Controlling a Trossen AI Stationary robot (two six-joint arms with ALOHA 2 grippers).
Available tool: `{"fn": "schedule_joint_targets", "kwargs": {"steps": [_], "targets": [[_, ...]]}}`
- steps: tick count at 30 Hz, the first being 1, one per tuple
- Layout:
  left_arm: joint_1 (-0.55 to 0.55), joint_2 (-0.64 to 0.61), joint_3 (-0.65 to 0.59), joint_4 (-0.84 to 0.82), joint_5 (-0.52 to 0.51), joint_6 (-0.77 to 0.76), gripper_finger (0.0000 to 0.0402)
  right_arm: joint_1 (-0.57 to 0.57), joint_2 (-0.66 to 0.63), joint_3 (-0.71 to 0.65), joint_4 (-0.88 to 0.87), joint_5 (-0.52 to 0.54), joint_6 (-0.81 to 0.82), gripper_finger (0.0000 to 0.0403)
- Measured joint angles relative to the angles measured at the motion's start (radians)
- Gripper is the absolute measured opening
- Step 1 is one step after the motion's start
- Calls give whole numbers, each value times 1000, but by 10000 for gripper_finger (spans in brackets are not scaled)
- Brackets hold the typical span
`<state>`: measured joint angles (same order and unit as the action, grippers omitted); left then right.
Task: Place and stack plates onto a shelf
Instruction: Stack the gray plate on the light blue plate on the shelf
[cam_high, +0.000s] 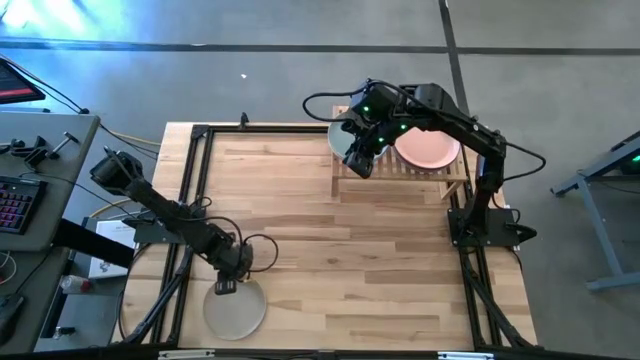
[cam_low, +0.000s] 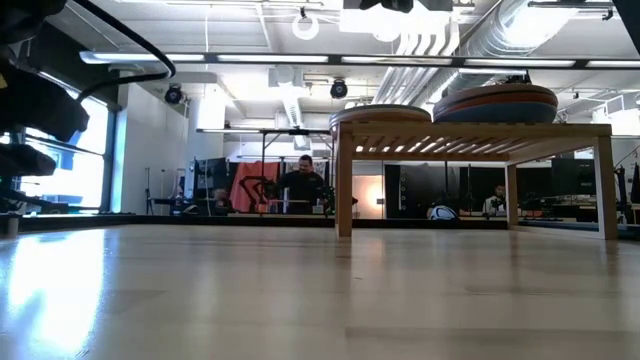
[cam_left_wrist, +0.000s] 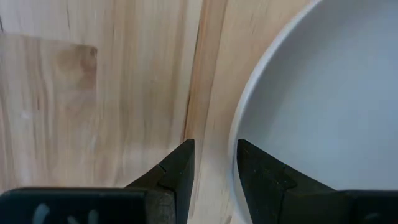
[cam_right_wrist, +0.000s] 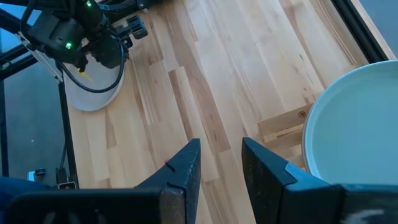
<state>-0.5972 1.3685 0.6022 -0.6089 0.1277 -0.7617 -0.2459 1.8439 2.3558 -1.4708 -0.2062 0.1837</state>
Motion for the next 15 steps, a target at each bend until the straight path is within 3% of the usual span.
{"fn": "schedule_joint_targets", "kwargs": {"steps": [5, 12, 15], "targets": [[0, 0, 0, 7, -5, -12, 84, 0, 0, 0, 0, 0, 0, 94], [1, 0, 0, 13, -5, -5, 9, 0, 0, 0, 0, 49, 0, 94], [5, 0, 0, 22, 8, -12, 6, -3, 0, 0, 0, 49, 0, 94]]}}
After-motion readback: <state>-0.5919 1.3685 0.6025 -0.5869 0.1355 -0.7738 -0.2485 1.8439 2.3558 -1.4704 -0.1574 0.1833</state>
